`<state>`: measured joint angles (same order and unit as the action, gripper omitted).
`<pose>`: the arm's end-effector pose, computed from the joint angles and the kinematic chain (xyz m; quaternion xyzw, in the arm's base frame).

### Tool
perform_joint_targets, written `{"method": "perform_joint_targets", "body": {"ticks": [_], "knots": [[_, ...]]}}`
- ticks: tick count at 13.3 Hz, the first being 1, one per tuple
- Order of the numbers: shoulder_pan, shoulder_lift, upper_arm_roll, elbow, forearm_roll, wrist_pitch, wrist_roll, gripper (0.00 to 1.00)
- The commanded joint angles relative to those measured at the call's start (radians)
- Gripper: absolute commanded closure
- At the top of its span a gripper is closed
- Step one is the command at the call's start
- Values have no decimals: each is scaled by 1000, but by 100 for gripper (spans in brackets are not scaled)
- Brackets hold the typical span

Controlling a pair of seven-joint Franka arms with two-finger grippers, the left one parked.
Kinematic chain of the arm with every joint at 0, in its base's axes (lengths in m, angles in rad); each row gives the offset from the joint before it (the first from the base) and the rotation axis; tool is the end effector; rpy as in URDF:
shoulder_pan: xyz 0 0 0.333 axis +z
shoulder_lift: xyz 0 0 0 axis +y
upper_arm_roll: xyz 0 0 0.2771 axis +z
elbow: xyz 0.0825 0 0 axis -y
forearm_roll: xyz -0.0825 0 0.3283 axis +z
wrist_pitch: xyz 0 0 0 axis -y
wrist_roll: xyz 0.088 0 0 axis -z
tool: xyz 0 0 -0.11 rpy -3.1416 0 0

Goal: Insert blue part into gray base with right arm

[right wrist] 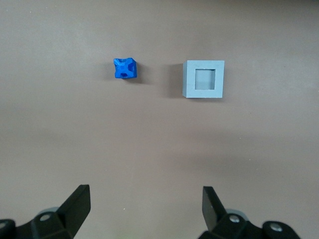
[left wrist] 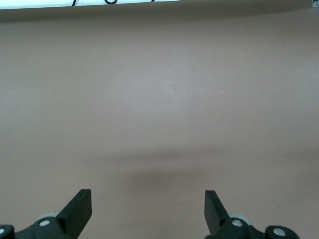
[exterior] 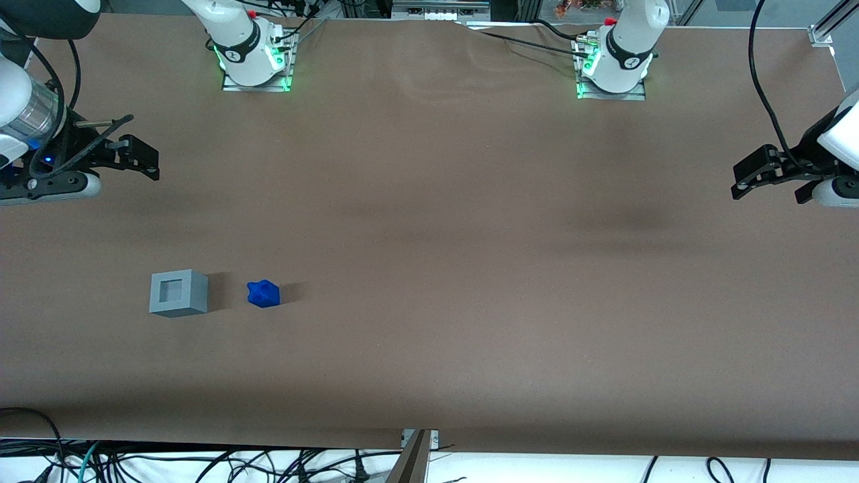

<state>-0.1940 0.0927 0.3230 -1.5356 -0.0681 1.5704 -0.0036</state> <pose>0.5183 0.0525 0.5523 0.9972 0.0668 -0.0253 0.0210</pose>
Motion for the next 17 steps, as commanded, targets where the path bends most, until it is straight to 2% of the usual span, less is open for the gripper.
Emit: {"method": "perform_joint_targets", "body": {"ticks": [1,6,14,17], "knots": [[-5,-24,4,3,-10,-21,-4,1],[-4,-36,-12,-11,-2,-10,-15,1],[13,36,-18,6,-3,-3,-10,1],[16,62,-16,-29,-3,81,-3,1]]}}
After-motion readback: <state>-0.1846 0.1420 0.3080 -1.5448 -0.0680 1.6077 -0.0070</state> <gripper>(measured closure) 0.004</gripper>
